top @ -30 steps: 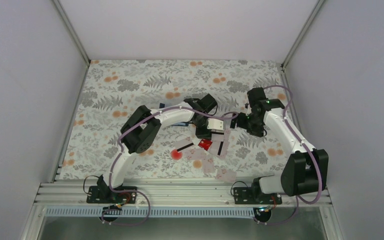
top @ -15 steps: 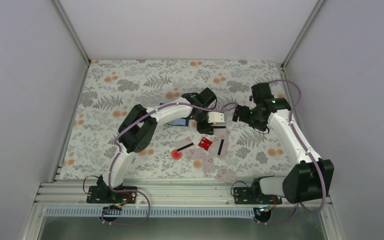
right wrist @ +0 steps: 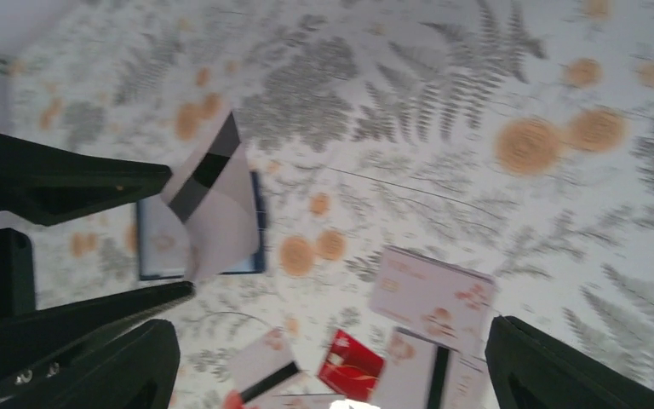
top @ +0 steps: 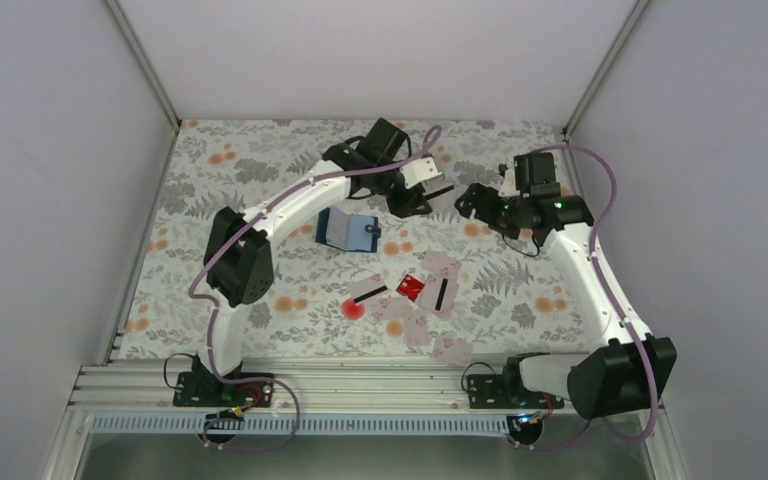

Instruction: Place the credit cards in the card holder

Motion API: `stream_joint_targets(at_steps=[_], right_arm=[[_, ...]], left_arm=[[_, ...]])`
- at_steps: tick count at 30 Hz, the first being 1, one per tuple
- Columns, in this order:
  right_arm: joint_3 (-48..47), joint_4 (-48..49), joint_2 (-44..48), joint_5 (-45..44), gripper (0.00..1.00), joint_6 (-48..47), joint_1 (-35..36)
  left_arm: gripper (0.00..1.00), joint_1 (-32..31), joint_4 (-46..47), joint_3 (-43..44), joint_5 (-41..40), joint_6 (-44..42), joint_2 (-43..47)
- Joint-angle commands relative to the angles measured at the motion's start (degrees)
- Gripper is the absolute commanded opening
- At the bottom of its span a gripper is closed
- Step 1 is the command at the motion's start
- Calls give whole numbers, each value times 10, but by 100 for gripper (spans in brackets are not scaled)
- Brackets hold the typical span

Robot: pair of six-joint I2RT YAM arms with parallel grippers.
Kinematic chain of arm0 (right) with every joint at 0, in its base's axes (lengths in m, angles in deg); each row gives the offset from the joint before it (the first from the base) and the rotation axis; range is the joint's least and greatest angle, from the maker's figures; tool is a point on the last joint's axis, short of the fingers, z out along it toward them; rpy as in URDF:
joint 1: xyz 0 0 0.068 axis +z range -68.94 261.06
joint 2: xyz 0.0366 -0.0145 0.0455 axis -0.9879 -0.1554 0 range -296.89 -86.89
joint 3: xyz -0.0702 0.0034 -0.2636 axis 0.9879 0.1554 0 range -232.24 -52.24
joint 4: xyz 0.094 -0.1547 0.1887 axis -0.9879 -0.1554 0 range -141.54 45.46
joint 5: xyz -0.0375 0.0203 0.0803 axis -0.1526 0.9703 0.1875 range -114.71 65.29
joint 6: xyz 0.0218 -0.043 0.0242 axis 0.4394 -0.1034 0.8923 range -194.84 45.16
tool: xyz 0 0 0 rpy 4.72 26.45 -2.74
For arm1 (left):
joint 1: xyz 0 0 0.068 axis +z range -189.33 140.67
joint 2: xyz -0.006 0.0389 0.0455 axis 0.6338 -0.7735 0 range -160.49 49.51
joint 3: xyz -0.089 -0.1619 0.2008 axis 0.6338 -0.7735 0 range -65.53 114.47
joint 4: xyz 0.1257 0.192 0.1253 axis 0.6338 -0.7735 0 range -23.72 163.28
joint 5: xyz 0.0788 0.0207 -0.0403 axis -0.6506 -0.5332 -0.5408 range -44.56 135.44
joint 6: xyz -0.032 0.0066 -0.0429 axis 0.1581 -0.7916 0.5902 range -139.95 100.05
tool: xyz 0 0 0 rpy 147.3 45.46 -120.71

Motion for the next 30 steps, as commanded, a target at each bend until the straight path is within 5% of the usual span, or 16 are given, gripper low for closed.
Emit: stream_joint_targets(at_steps=[1,9,18,30], right_arm=[[-12,91,-13,109,89,45,-2],[-9,162,-19,151,78,87,8],[-15,163,-22,146,48,109,9],[-19,173,-25,142,33,125,16]], left_arm=[[45,2,5,22,25,72,32],[45,4,4,41,35,113,58],[45,4,5,46,23,131,66],[45,4,3,52,22,132,71]])
